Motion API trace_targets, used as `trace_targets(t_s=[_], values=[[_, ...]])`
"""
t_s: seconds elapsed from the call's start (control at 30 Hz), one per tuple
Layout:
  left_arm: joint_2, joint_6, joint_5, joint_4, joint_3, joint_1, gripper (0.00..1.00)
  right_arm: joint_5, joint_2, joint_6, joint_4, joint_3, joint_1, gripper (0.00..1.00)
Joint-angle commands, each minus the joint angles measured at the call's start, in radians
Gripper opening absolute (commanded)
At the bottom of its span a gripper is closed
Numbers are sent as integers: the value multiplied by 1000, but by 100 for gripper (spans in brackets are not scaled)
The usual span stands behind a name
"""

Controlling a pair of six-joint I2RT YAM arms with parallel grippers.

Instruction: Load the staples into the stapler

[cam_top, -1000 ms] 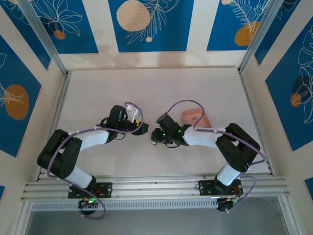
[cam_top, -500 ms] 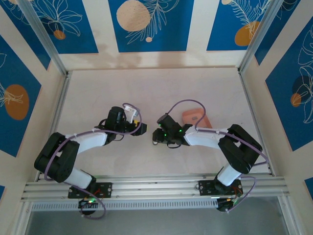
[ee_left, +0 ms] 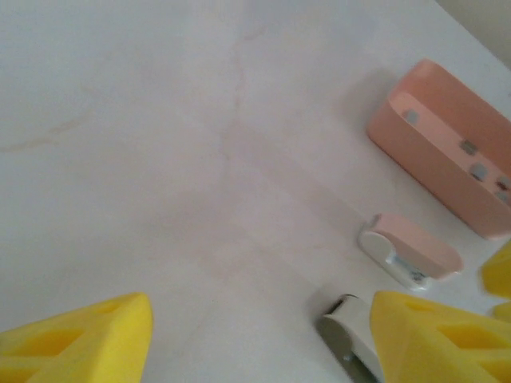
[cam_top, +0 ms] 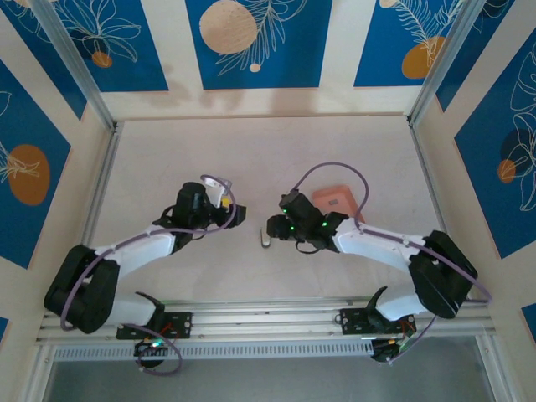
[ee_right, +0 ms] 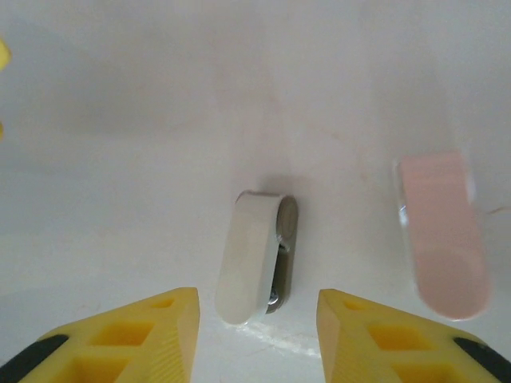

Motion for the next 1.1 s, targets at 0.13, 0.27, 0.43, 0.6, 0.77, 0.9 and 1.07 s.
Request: trace_targets(t_s=[0.13, 0.27, 0.43, 0.6, 0.77, 0.9, 1.07], values=[[-155, 98, -323, -19, -45, 51, 78, -3, -122, -150, -46, -33, -251, 47], [-179, 100, -339, -44, -56, 67, 79, -205, -117, -181, -92, -28, -464, 55], [-159, 85, -327, -40, -62, 71, 79, -368, -45, -208, -108, -20, -546, 60], [-142, 81, -322, -29, -63, 71, 79, -439, 52, -183, -57, -26, -551, 61], [-144, 75, -312, -41, -59, 71, 79, -448, 123, -174, -34, -12, -548, 61], [-150, 79, -326, -47, -59, 71, 79, -485, 136, -175, -20, -8, -534, 61], [-148, 85, -340, -46, -63, 76, 79, -512, 134, -168, -15, -14, -500, 61]])
